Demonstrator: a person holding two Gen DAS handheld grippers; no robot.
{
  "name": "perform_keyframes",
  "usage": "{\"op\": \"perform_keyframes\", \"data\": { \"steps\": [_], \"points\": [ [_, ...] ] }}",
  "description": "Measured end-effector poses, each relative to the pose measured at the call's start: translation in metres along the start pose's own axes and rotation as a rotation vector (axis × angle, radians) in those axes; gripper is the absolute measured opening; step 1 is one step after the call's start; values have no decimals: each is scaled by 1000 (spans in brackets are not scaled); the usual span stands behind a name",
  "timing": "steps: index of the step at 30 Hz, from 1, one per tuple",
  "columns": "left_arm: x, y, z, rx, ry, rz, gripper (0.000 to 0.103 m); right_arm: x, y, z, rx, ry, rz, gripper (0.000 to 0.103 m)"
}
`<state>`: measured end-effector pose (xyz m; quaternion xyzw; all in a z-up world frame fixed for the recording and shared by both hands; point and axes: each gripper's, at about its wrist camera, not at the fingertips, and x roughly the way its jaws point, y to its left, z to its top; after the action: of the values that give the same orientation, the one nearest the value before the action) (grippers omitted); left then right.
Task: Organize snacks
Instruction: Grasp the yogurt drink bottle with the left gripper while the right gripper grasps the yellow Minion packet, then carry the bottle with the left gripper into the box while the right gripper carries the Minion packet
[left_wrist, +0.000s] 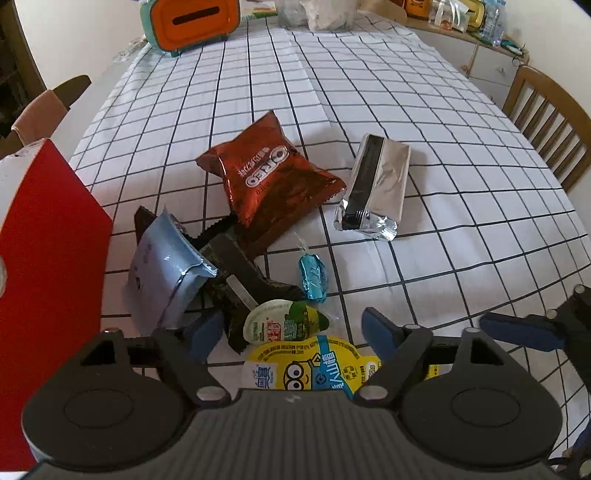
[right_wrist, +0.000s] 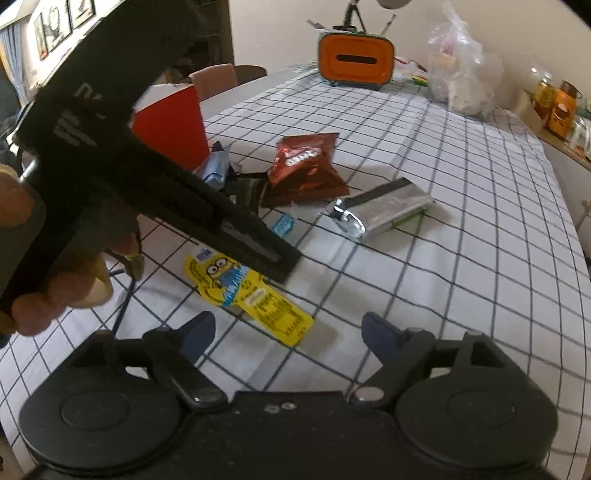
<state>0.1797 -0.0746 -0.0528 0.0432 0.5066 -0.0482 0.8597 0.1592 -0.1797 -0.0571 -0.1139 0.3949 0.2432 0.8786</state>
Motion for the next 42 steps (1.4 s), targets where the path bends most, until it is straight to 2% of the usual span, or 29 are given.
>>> {"op": "perform_keyframes", "data": {
  "steps": [5, 8, 13, 15, 18, 22, 31, 42],
  "points": [
    [7, 3, 3, -13, 11, -5, 81, 17, 6, 7, -54, 19, 14, 76],
    [11, 4, 5, -7, 23, -11, 71, 27, 8, 9, -61, 35, 25, 69],
    [12, 5, 6, -2, 28, -26, 68, 37, 14, 10, -90, 50, 39, 61],
    [12, 6, 7, -2, 26, -29, 63, 38, 17, 11, -100, 43, 48, 58],
    [13, 7, 8, 0, 24, -37, 59, 38, 22, 12, -124, 36, 58, 48],
    [11, 9, 7, 5, 13, -36, 51, 35, 29, 11, -155, 36, 75, 29],
    [8, 16, 4, -15, 11, -72, 47, 22, 38, -2, -175, 26, 59, 24],
    [-6, 29, -3, -59, -10, -107, 46, -9, 35, -25, -71, -11, 25, 23]
  ]
}}
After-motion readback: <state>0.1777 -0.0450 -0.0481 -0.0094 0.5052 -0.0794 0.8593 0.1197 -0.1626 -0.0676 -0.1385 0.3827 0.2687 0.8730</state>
